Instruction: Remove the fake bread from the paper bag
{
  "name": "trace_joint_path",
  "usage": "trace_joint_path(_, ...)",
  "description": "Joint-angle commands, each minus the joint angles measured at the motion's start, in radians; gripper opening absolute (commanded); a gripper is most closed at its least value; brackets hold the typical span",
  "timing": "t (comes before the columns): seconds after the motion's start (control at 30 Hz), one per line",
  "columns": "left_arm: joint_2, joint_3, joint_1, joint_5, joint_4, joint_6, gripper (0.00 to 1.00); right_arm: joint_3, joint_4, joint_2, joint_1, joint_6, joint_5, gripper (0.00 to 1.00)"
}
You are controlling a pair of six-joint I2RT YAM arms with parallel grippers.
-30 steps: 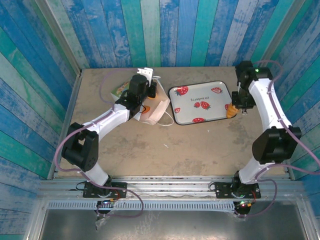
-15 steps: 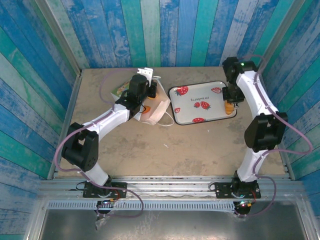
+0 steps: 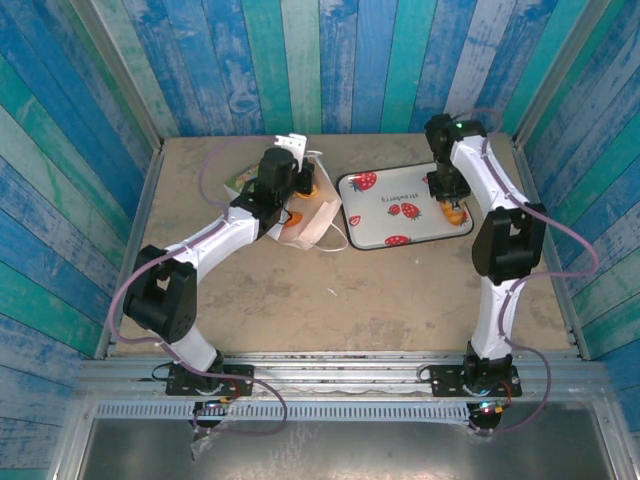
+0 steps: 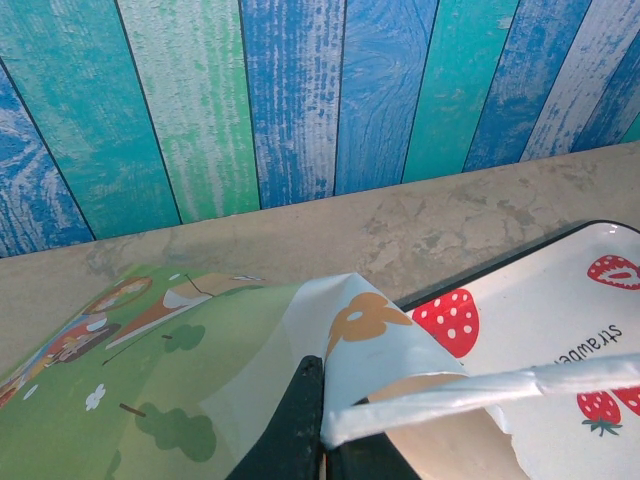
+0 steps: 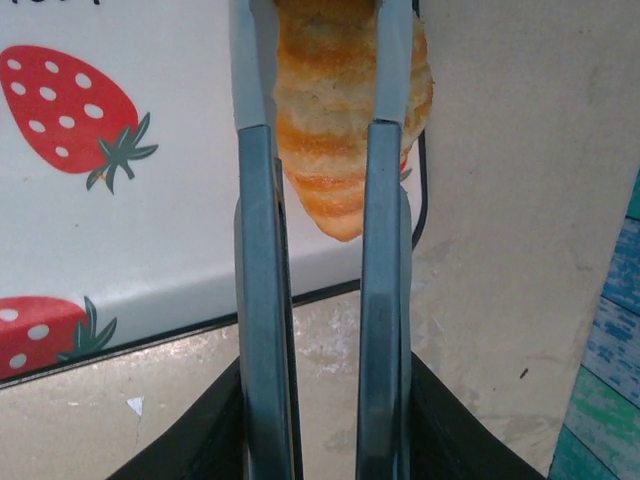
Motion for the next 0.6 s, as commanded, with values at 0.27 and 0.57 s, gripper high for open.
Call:
trace_joint_path(0.27, -0.053, 0.046, -0.001, 0.009, 0.034, -0.002, 0.01, 0.018, -0.009, 0.030, 0.003, -0.025, -0.013, 0.47)
trace_joint_path(0.57, -0.055, 0.045, -0.001, 0.006, 0.027, 0.002, 0.01, 0.021, -0.011, -0.025, 0.003, -0.023, -0.033, 0.45)
